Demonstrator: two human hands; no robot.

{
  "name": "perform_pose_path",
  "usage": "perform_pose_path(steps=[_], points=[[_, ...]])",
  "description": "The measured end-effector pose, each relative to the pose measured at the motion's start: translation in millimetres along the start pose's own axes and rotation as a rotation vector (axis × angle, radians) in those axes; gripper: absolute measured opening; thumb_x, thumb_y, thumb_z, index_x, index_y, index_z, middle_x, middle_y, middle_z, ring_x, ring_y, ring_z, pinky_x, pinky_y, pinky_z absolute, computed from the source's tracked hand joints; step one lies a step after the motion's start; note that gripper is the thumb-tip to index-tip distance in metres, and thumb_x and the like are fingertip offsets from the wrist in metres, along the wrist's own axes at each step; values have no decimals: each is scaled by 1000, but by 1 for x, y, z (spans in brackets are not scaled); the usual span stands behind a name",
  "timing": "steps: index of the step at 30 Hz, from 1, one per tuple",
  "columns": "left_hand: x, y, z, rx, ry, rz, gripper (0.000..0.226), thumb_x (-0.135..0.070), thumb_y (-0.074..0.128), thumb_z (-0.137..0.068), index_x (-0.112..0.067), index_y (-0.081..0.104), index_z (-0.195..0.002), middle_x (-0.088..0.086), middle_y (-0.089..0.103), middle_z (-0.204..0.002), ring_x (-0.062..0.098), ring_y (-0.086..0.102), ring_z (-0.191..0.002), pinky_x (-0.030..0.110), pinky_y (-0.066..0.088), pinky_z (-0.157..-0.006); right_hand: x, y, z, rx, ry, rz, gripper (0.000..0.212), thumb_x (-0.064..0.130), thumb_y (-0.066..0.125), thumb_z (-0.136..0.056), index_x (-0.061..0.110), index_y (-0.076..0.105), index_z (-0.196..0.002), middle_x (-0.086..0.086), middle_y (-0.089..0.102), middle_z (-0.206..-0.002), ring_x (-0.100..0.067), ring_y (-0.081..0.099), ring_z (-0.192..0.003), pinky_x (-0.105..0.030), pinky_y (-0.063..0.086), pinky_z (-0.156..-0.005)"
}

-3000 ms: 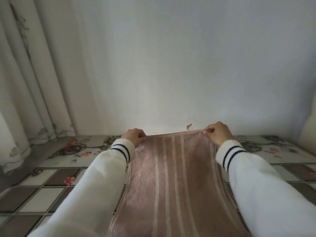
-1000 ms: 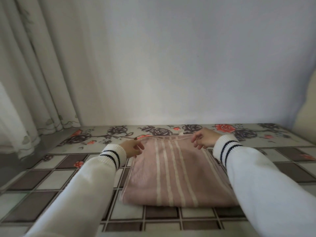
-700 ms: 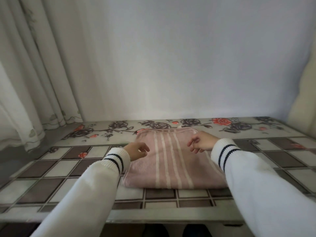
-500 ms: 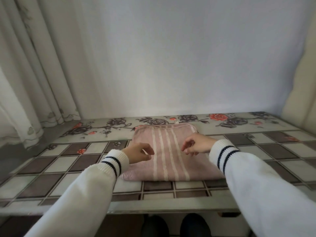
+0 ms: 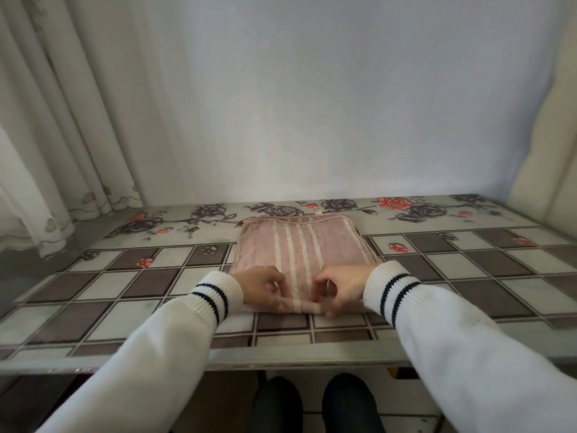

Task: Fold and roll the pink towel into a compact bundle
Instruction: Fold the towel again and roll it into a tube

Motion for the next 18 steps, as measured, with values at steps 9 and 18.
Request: perform_pose_path(steps=[9,18], points=[[3,-31,-13,-226,1,-87,29,-28,44,-95,-12,62,-112,9,67,-111,16,56,-91,26,43,-86,-17,-38,-9,-277,57,-2,29,12,51,-93,8,59,-121,-9,60,-126,-21,54,-115,-21,34,-88],[9,-40,-19,-308,0,-128,42,-20,66,-79,-17,47,-116,2,52,-120,16,50,-105,27,44,-89,-33,-57,-20,-441,107,-91,24,16,52,-93,7,62,-113,-12,64,-117,-24,59,-106,-21,38,-82]])
Point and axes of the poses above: each hand's wrist, its own z-axis away from the middle knuckle, its own y-axis out of the palm, x = y × z, the point moved 8 cm from there along -z, towards the middle knuckle
